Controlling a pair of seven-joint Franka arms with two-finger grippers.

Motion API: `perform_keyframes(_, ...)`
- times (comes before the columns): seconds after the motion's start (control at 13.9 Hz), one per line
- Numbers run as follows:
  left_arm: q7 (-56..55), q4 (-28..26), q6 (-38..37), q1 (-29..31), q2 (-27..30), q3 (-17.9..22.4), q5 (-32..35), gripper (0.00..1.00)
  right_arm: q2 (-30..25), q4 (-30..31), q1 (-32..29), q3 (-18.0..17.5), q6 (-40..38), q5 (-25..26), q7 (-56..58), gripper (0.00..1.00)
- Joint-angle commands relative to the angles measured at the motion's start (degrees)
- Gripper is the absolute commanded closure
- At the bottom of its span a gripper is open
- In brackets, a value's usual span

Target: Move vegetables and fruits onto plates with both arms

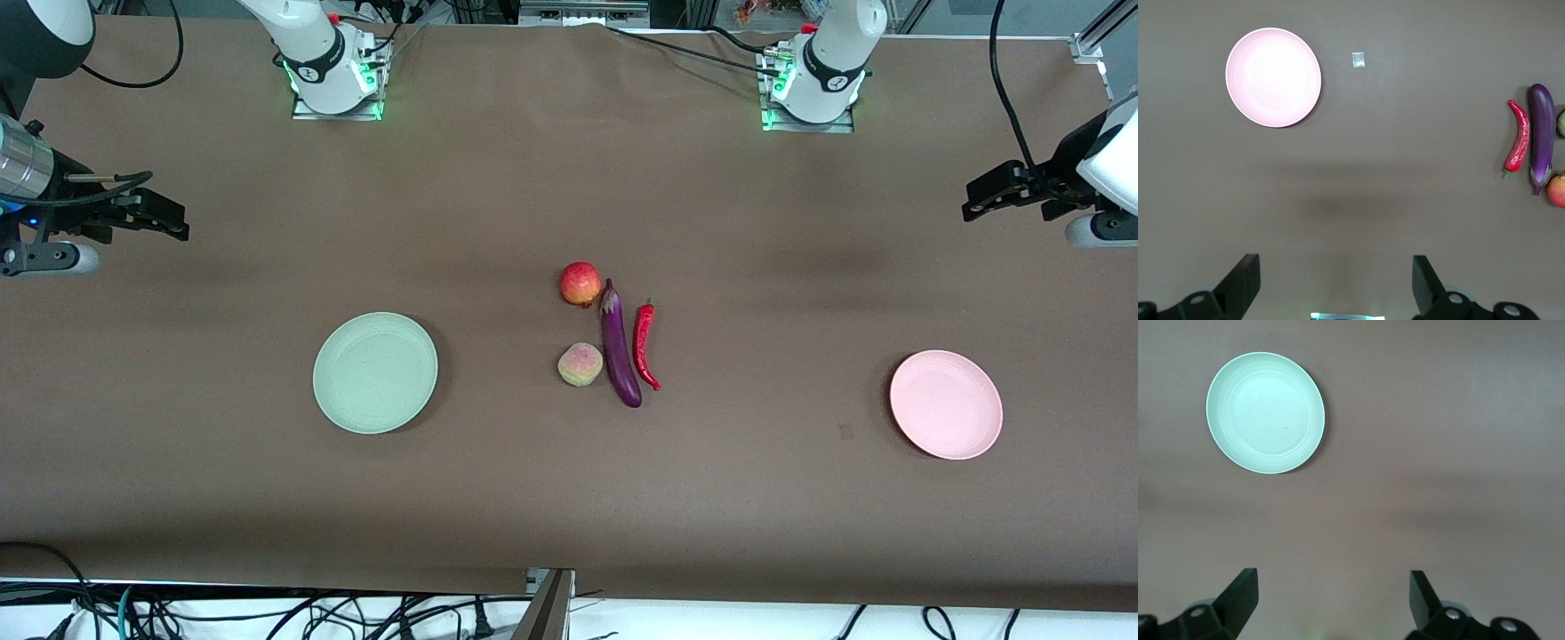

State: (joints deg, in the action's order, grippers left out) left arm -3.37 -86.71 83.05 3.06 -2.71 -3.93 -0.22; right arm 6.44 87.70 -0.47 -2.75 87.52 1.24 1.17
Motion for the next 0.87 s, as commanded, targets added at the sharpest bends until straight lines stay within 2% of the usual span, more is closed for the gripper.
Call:
perform_keyframes(0.0,0.30,1.55,-0.17,0.20,-0.72,-0.37,0.48,0.00,0.42,-1.30,0.03,-0.15,-0.42,-0.71,0.94,0.00)
perform_keyframes(0.79,0.30,1.37,1.06,0.11,-0.63,-0.37,0.48,0.00,0.51,-1.21,-0.24,0.03,1.24,-0.36,0.76,0.00)
